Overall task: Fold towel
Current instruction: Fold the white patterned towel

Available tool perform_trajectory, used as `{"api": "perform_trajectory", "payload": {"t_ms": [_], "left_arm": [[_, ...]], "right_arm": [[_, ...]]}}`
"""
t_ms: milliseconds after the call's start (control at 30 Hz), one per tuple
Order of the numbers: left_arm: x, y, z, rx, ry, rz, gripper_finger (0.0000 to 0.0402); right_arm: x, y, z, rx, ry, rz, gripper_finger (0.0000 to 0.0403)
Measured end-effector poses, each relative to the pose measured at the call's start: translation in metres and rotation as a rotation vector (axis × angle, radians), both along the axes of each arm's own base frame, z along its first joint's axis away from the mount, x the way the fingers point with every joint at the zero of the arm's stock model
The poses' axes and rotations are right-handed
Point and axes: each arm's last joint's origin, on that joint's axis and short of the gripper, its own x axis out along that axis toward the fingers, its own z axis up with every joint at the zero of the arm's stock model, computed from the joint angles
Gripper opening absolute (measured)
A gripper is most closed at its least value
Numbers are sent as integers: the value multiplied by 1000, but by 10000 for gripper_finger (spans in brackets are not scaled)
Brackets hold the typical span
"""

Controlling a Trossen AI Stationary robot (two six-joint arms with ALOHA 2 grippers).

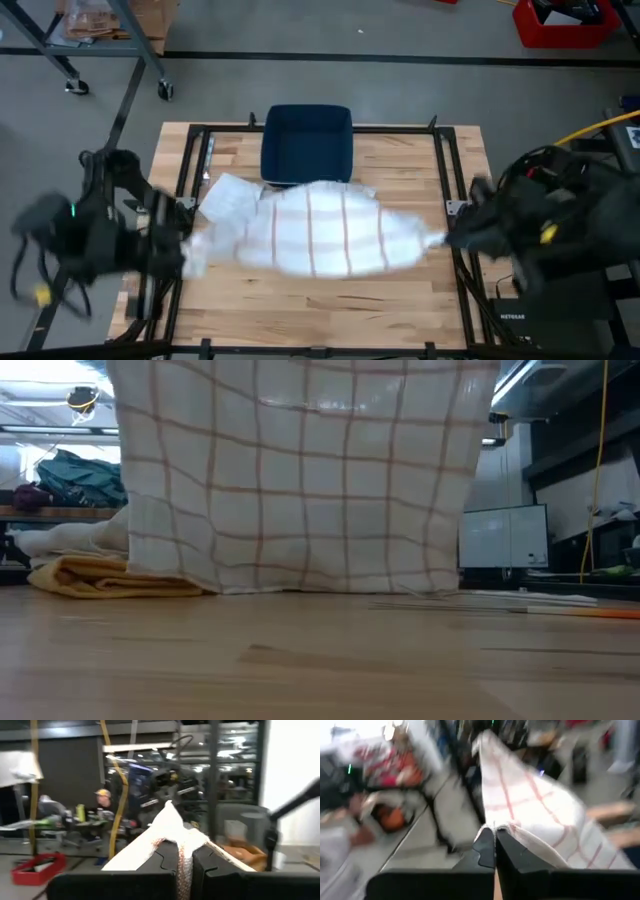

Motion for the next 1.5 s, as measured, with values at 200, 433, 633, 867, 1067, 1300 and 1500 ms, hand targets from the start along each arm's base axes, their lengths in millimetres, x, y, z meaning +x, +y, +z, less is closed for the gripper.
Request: {"api": "perform_trajectory", "payload": {"t_ms": [200, 433, 633, 867, 1067, 1300, 1500], "left_arm": [[14, -53, -22, -85, -5, -59, 0], [30, -89, -31, -137, -35, -96, 0], [45, -93, -24, -160, -78, -97, 0], [53, -57, 7, -81, -95, 58, 0], [39, -10, 42, -1, -28, 260, 0], [9, 39, 73, -69, -64, 283, 0], [-14, 75, 85, -147, -65, 306, 0]], "right_arm": [[22, 44, -30, 22, 198, 196, 1], [35, 71, -48, 75, 321, 317, 1], [36, 78, -52, 90, 372, 403, 1], [36, 72, -52, -2, 321, 332, 1], [35, 55, -43, -179, 154, 21, 1], [18, 17, -18, -319, -3, -342, 1], [-5, -21, 7, -257, -76, -451, 1]]}}
